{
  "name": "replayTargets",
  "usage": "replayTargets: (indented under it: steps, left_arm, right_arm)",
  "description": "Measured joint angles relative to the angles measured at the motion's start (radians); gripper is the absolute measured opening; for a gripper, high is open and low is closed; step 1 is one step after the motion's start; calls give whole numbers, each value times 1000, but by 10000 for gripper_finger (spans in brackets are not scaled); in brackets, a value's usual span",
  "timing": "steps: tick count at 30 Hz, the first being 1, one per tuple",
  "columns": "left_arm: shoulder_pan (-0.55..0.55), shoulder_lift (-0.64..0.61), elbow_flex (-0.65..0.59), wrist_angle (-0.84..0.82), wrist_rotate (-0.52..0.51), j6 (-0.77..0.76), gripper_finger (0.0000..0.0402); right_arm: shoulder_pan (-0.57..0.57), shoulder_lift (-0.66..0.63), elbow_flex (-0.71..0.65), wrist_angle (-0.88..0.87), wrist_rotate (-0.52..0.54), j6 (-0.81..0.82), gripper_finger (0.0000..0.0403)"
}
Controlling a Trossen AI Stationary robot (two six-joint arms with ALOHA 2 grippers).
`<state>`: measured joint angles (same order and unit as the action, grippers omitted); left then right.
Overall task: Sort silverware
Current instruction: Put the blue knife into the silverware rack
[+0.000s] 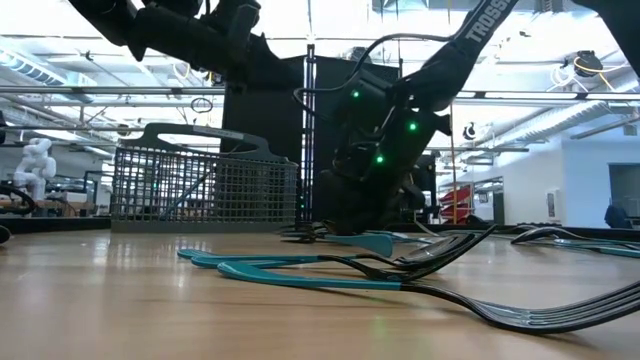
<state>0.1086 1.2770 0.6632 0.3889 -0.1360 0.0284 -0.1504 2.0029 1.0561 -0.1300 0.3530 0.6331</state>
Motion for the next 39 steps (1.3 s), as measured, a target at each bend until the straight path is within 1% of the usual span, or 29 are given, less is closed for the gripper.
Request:
replayTargets:
  steps: [5, 11, 15, 18, 25, 33, 39]
  left_arm:
    - [0, 0, 0, -11, 0, 0, 109]
    - [0, 0, 0, -11, 0, 1, 109]
    - [0, 0, 0, -10, 0, 3, 109]
    - [0, 0, 0, -10, 0, 3, 109]
    - [0, 0, 0, -10, 0, 3, 109]
    - [0, 0, 0, -10, 0, 3, 109]
    - [0, 0, 0, -10, 0, 3, 109]
  right_arm:
    - [-2, -3, 0, -19, -34, -41, 12]
    - [-1, -4, 0, -18, -34, -48, 12]
    - [0, -30, -4, -21, -33, -57, 11]
    - [1, -66, -8, -39, -60, -80, 11]
    - [-8, -153, -12, -168, -173, -137, 11]
    - [-32, -207, -9, -316, -166, -194, 11]
    - [-29, -208, -8, -409, -261, -233, 11]
